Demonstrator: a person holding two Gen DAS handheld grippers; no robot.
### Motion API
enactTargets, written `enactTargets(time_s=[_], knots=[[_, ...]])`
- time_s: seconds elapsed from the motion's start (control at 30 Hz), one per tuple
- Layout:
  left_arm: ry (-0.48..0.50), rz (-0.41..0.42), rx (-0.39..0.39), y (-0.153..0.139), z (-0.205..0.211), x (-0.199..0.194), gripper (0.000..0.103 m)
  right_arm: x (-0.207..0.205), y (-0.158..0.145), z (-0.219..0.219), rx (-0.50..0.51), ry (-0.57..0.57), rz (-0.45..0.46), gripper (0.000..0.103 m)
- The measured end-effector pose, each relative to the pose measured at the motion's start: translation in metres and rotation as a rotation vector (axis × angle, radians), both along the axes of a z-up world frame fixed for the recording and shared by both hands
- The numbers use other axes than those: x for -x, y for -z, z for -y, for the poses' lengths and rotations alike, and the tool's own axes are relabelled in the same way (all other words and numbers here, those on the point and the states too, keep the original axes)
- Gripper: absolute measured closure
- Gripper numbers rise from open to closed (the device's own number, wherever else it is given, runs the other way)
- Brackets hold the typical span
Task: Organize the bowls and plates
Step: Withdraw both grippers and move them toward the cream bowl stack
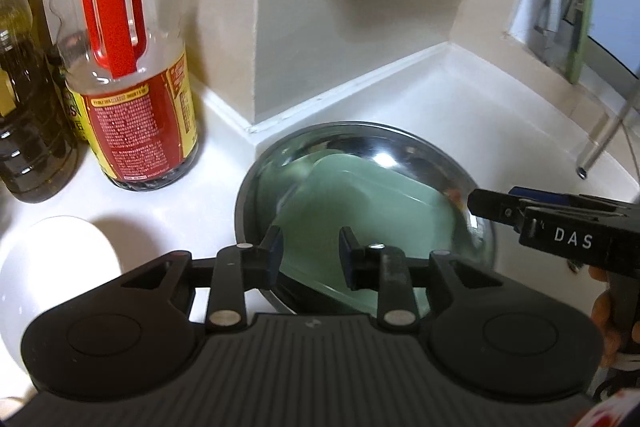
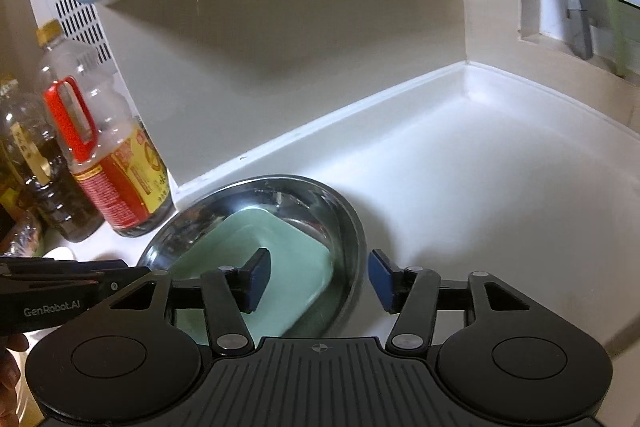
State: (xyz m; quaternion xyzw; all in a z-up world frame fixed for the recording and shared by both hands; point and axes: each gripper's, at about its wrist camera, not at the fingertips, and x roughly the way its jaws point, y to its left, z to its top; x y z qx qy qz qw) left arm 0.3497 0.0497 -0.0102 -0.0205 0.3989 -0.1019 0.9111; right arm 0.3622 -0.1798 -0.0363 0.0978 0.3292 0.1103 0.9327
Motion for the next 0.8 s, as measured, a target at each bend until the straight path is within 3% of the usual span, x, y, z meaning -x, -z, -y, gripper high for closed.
enactTargets(time_s=[0.4,0.8], knots=[[0.05,0.067,0.0,-0.029,0.021,0.083,0.067,0.08,-0.017,0.028,-0.056,0.008,0.004,0.039],[-0.007,0.046,-0.014,-0.036,0.023,0.17,0.067,0.155,-0.015,0.047,-0.091,-0.047,-0.029,0.038]])
